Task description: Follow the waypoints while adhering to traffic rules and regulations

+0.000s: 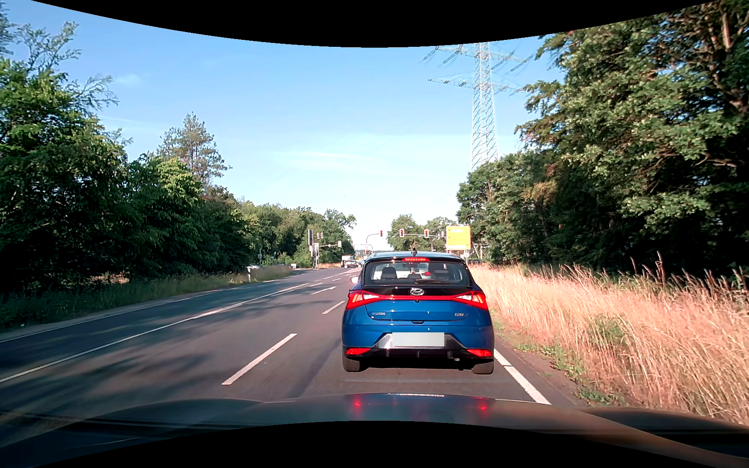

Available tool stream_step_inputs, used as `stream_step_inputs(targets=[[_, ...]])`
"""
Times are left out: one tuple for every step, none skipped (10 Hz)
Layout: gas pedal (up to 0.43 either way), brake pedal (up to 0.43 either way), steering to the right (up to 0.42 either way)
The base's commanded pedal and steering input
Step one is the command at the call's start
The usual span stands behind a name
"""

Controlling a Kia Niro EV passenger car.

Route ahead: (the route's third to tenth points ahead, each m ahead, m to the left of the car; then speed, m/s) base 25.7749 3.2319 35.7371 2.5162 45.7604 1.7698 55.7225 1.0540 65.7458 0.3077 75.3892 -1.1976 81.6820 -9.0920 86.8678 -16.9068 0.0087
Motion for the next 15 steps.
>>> stream_step_inputs(targets=[[0.000, 0.238, -0.002], [0.000, 0.238, -0.002], [0.000, 0.238, -0.002], [0.000, 0.238, -0.002], [0.000, 0.238, -0.002], [0.000, 0.238, -0.002], [0.000, 0.238, -0.002], [0.000, 0.238, -0.003], [0.000, 0.238, -0.002], [0.000, 0.238, -0.002], [0.000, 0.238, -0.002], [0.000, 0.238, -0.002], [0.000, 0.238, -0.002], [0.000, 0.238, -0.002], [0.000, 0.238, -0.002]])
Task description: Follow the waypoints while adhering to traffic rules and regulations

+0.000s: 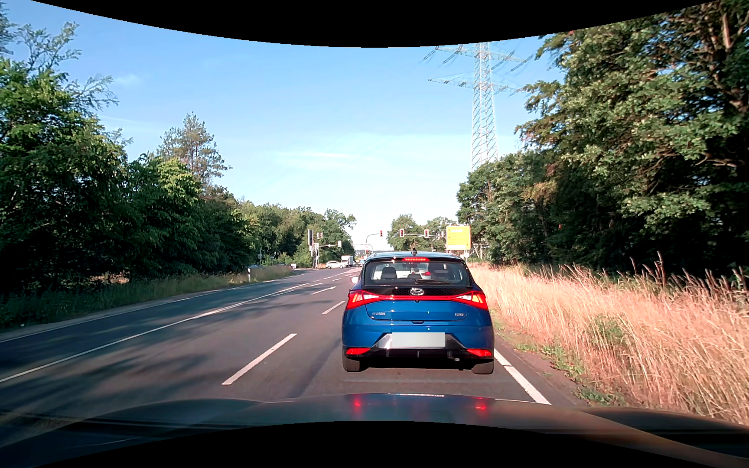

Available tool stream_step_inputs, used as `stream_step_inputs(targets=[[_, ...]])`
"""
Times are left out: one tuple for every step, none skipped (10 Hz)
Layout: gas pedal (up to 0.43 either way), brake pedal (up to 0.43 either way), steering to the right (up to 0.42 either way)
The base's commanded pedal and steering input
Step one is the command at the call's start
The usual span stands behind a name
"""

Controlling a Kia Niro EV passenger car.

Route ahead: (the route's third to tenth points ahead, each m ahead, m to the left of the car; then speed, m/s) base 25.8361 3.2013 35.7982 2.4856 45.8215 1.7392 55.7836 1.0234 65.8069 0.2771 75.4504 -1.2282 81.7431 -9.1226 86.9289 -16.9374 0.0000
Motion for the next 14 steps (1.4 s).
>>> stream_step_inputs(targets=[[0.000, 0.238, -0.002], [0.000, 0.238, -0.002], [0.000, 0.238, -0.002], [0.000, 0.238, -0.002], [0.000, 0.238, -0.002], [0.000, 0.238, -0.002], [0.000, 0.238, -0.002], [0.000, 0.238, -0.002], [0.000, 0.238, -0.002], [0.000, 0.238, -0.002], [0.000, 0.238, -0.002], [0.000, 0.238, -0.002], [0.000, 0.238, -0.002], [0.000, 0.238, -0.002]])
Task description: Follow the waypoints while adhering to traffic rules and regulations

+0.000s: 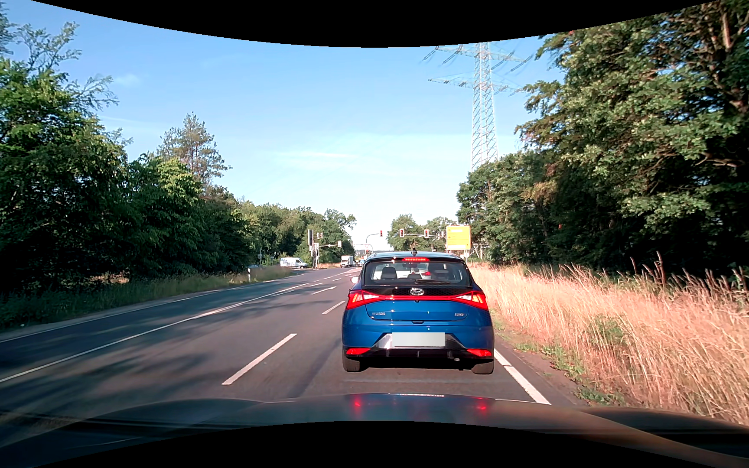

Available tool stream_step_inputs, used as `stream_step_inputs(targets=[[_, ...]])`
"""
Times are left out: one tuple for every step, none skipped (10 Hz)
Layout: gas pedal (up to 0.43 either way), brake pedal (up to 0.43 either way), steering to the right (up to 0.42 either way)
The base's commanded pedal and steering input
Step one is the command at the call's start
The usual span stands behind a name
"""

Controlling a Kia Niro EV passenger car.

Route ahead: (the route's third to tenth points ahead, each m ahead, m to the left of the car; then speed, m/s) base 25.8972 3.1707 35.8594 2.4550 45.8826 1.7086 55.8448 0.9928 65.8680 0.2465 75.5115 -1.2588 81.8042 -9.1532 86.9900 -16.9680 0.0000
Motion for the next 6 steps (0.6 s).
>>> stream_step_inputs(targets=[[0.000, 0.238, -0.002], [0.000, 0.238, -0.002], [0.000, 0.238, -0.002], [0.000, 0.238, -0.002], [0.000, 0.238, -0.002], [0.000, 0.238, -0.002]])
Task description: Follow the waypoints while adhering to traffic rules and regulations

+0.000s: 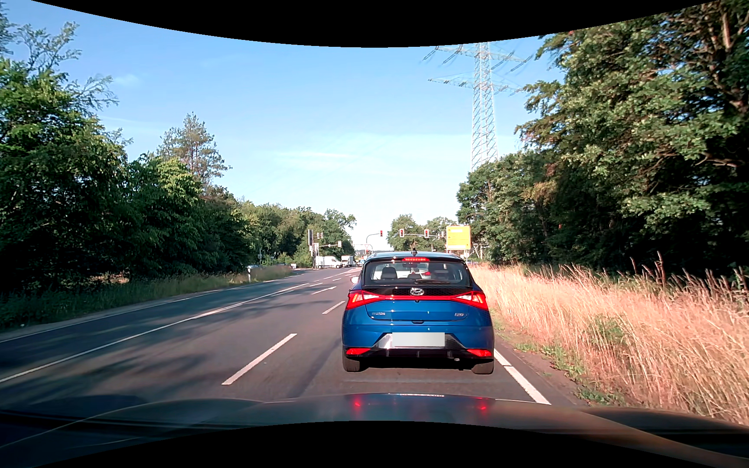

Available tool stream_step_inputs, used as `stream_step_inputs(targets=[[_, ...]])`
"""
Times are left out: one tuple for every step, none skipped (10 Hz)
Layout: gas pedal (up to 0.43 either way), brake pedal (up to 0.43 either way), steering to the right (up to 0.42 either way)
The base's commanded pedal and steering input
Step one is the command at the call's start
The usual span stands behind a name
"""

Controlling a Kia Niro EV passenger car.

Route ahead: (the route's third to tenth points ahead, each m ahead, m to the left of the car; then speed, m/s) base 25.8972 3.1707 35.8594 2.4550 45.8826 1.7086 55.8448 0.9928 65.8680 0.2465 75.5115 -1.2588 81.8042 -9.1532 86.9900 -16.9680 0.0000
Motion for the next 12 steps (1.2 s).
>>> stream_step_inputs(targets=[[0.000, 0.238, -0.002], [0.000, 0.238, -0.002], [0.000, 0.238, -0.002], [0.000, 0.238, -0.002], [0.000, 0.244, -0.002], [0.000, 0.238, -0.002], [0.000, 0.238, -0.002], [0.000, 0.238, -0.002], [0.000, 0.238, -0.002], [0.000, 0.238, -0.002], [0.000, 0.244, -0.002], [0.000, 0.238, -0.002]])
